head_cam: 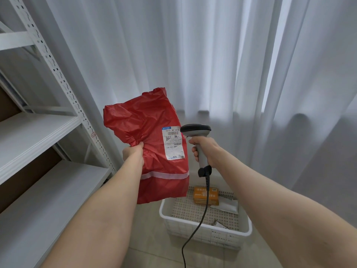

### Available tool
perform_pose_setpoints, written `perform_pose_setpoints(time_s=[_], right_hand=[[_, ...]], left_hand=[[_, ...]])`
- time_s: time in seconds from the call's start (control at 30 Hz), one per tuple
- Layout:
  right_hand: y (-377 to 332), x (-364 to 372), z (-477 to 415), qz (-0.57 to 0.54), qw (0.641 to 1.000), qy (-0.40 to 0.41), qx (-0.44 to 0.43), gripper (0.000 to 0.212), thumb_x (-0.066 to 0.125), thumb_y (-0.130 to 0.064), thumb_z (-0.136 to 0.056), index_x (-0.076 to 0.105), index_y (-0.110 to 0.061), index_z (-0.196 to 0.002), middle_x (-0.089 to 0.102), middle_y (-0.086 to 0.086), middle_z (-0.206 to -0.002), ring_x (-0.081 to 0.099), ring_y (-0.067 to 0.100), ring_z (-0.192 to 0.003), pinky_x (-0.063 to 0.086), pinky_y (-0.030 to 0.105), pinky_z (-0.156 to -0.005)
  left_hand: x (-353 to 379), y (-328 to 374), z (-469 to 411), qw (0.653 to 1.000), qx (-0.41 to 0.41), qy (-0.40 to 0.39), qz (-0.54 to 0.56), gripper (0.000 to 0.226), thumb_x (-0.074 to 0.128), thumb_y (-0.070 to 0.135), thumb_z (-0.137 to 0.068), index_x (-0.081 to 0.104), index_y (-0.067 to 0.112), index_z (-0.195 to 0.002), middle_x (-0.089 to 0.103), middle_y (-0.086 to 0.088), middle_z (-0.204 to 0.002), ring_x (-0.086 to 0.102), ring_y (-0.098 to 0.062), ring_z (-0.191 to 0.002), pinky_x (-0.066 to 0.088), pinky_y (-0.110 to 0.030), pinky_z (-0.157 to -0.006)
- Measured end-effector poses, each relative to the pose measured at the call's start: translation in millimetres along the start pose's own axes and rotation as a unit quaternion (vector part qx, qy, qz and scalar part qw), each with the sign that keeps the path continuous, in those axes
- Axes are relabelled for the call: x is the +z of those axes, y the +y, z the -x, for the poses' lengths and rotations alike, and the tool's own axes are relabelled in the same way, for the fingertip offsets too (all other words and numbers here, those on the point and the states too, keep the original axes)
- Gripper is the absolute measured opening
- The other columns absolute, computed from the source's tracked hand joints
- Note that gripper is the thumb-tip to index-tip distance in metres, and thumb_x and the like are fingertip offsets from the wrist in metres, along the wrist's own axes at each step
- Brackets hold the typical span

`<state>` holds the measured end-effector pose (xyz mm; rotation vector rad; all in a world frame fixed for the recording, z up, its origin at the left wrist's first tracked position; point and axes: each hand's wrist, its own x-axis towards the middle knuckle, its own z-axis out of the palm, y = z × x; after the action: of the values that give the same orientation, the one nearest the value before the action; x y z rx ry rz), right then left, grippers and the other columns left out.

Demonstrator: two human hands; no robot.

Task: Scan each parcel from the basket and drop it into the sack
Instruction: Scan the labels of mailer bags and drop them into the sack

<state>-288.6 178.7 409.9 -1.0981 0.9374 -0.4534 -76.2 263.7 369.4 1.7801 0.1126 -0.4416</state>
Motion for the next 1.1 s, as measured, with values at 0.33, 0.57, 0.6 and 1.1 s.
perform_pose_setpoints(time_s=[0.33,0.57,0.6,1.1], right_hand=[[-2.3,7.4,3.7,0.033,0.999,-0.016,-0.002,0.004,0.058,-0.01,-0.089,0.059,-0.007,-0.091,0.052,0.005,-0.062,0.045,0.013,-0.047,0.041,0.023,-0.046],[-1.6,16.2,5.9,0.049,0.999,0.003,-0.021,0.007,0.062,-0.01,-0.088,0.062,-0.005,-0.092,0.055,0.006,-0.063,0.045,0.013,-0.047,0.042,0.024,-0.047],[-1.4,17.3,6.2,0.05,0.998,0.002,-0.023,0.006,0.063,-0.01,-0.087,0.062,-0.005,-0.092,0.055,0.007,-0.062,0.045,0.013,-0.047,0.042,0.024,-0.047],[-2.8,34.6,10.8,0.063,0.998,-0.012,-0.021,0.006,0.06,-0.01,-0.088,0.062,-0.007,-0.093,0.055,0.005,-0.06,0.046,0.013,-0.048,0.042,0.024,-0.048]], left_hand=[[-10.7,-0.9,-5.7,1.0,-0.005,0.003,0.01,0.046,0.072,0.025,-0.085,0.056,-0.001,-0.119,0.062,-0.016,-0.119,0.06,-0.032,-0.107,0.048,-0.037,-0.092],[-19.8,-0.1,-9.8,1.0,-0.01,-0.002,0.007,0.046,0.072,0.025,-0.085,0.056,-0.002,-0.12,0.061,-0.015,-0.121,0.06,-0.031,-0.108,0.047,-0.035,-0.092],[-21.6,0.2,-10.9,1.0,-0.01,-0.002,0.006,0.047,0.072,0.025,-0.084,0.057,-0.002,-0.12,0.062,-0.015,-0.121,0.06,-0.032,-0.108,0.047,-0.036,-0.093],[-38.9,3.9,-22.7,1.0,-0.012,-0.011,0.005,0.045,0.073,0.025,-0.084,0.058,-0.001,-0.118,0.063,-0.015,-0.118,0.061,-0.031,-0.106,0.048,-0.035,-0.092]])
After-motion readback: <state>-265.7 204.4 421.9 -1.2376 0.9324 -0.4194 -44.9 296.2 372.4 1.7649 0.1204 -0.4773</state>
